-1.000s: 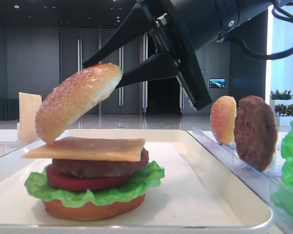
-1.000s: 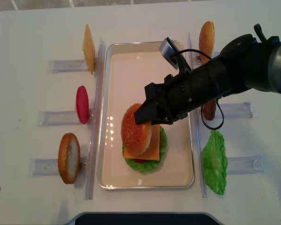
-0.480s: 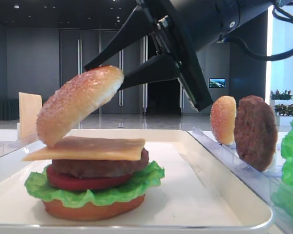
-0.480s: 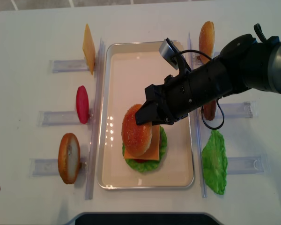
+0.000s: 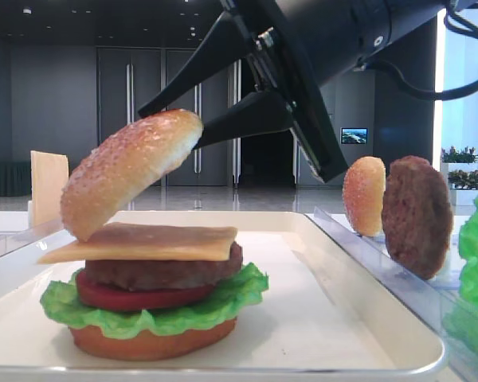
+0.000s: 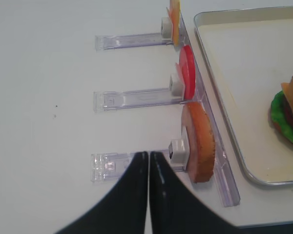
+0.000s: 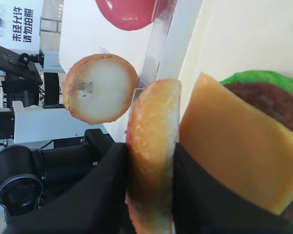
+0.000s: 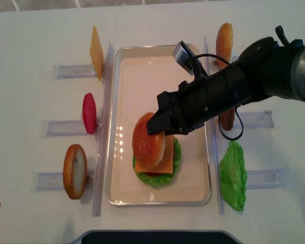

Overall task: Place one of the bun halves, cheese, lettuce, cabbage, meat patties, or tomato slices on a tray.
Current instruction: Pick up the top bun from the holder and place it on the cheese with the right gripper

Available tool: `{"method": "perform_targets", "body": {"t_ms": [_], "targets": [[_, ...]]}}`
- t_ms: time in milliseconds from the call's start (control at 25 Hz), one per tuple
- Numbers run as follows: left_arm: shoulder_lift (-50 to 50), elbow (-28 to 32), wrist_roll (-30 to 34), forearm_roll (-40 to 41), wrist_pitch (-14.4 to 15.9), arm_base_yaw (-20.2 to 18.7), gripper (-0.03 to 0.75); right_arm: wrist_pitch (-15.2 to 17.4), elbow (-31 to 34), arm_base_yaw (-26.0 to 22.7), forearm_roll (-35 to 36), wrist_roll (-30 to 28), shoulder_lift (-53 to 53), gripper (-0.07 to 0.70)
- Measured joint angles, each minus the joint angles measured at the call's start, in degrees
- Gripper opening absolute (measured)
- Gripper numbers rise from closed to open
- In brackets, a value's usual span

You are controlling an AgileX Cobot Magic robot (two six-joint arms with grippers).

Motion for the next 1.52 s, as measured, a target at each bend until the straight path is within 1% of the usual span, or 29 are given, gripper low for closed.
{"method": "perform_targets", "body": {"t_ms": [480,720,880,1200,1320,1520], "targets": [[0.0,0.0,0.0,0.1,0.0,0.0,-0.007,0.0,0.0,0.0,0.0,0.0,0.0,0.224],[0.0,0.0,0.0,0.6,0.0,0.0,-0.007,-0.3,0.0,0.0,-0.6,0.0,0.0,0.334],[0.0,0.0,0.0,0.8,0.0,0.0,-0.007,-0.3,0.0,0.0,-1.7,0.0,0.0,0.392],[0.0,0.0,0.0,0.8,0.0,0.0,-0.007,-0.3,0.0,0.0,-3.9,-0.1,0.0,0.568],[0.0,0.0,0.0,0.8,0.0,0.0,-0.007,-0.3,0.0,0.0,-5.5,0.7,0.0,0.596],[0.0,0.0,0.0,0.8,0.0,0.0,-0.007,-0.3,0.0,0.0,-8.1,2.3,0.0,0.609]]}}
